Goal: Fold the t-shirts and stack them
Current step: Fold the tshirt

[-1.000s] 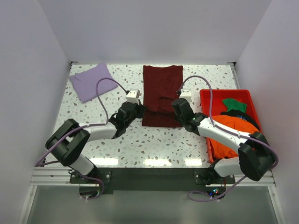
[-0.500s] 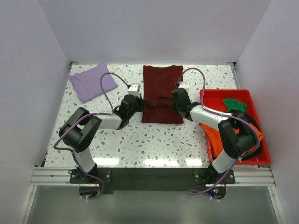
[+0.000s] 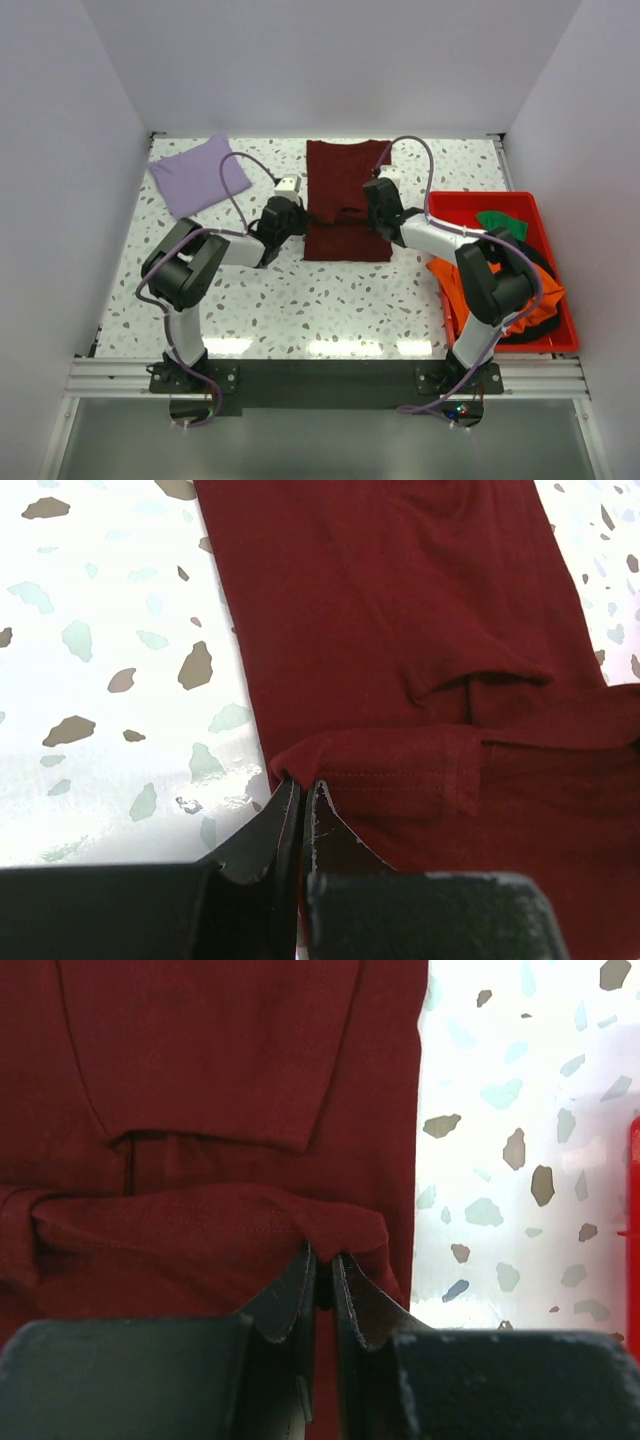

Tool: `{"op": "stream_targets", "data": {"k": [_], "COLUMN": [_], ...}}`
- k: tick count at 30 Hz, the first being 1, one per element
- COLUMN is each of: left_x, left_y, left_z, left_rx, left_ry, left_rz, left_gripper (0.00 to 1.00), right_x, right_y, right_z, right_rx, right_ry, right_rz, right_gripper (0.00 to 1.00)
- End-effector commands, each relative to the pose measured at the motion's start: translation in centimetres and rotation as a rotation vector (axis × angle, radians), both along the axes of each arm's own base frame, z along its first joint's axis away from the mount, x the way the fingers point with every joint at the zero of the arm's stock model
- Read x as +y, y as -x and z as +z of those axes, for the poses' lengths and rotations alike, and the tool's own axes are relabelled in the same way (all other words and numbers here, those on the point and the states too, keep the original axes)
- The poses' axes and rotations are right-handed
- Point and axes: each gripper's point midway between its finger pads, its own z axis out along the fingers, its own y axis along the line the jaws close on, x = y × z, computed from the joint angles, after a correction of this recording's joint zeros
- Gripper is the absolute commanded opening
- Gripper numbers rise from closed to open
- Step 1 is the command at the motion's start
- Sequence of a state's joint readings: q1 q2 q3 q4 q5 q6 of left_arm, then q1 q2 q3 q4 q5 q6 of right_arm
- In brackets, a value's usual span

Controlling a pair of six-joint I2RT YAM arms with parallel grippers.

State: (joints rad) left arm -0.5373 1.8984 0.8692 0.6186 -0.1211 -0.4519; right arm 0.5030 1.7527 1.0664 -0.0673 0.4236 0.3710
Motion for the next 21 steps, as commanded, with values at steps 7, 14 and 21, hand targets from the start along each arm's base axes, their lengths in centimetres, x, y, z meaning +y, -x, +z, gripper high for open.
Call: {"op": "stream_targets", "data": {"k": [7, 14, 21], "left_x": [-0.4, 2.5, 3.9], "left_y": [-2.5, -1.2, 2.1], "left_z": [2.0, 3.0, 4.8], "left_rx": [-0.069, -0.067, -0.093], "left_ry": [0.008, -0.014, 0.048], "left_rz": [-0.019, 0.098, 0.102], "left_gripper": [0.00, 0.79, 0.84], "right_x": [-0.5, 0.5, 0.1], "right_y": [-1.8, -2.1, -0.2], "right_z": [1.9, 7.7, 13.3], "right_rx": [-0.046, -0.108, -0.209], "right_ry": [0.026, -0.018, -0.066], "right_rz": [-0.036, 0.025, 0.079], "right_gripper": [0.00, 0.63, 0.76]}}
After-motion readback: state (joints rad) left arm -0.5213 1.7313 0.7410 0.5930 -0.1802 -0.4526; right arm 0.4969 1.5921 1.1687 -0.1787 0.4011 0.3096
